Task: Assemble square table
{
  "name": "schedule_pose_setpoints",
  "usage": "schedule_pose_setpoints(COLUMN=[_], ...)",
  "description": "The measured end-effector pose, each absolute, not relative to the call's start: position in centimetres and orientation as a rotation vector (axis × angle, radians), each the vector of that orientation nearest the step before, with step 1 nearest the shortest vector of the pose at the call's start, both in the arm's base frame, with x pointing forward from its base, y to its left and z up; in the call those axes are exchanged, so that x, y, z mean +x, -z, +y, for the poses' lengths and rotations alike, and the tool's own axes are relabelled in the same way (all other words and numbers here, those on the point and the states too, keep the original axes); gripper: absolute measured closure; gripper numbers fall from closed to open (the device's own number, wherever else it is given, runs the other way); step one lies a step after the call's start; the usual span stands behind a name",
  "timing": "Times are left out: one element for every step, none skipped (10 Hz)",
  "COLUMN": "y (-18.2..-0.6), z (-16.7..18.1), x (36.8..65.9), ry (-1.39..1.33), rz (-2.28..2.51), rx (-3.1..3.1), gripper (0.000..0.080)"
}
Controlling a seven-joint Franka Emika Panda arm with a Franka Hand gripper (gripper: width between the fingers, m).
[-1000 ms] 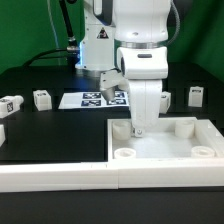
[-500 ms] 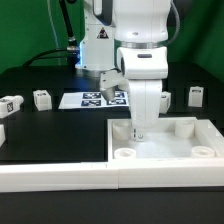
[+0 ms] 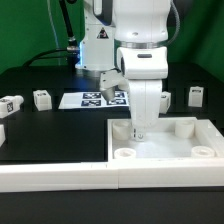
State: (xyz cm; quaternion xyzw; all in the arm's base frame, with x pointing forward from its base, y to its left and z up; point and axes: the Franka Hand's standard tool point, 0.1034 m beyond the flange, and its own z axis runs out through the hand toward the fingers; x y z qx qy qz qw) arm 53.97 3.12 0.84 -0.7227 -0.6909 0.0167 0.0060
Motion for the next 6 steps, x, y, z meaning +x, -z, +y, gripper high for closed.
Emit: schedule_pose_setpoints(y=[-1.9, -3.3, -4.5, -5.6, -6.3, -6.7], z=[3.5, 4.2, 5.2, 6.5, 7.5, 8.5], x=[54.2, 54.2, 54.0, 54.0, 53.9, 53.8], ry=[-0.051, -0.058, -0.083, -0.076, -0.076, -0.077], rz=[-2.125, -2.088, -2.017, -1.979, -1.950, -1.875], rx=[-2.309, -2.353, -2.417, -2.461, -2.491, -2.553], gripper=[0.0150, 0.0150, 0.0150, 0.0150, 0.0150, 0.0150])
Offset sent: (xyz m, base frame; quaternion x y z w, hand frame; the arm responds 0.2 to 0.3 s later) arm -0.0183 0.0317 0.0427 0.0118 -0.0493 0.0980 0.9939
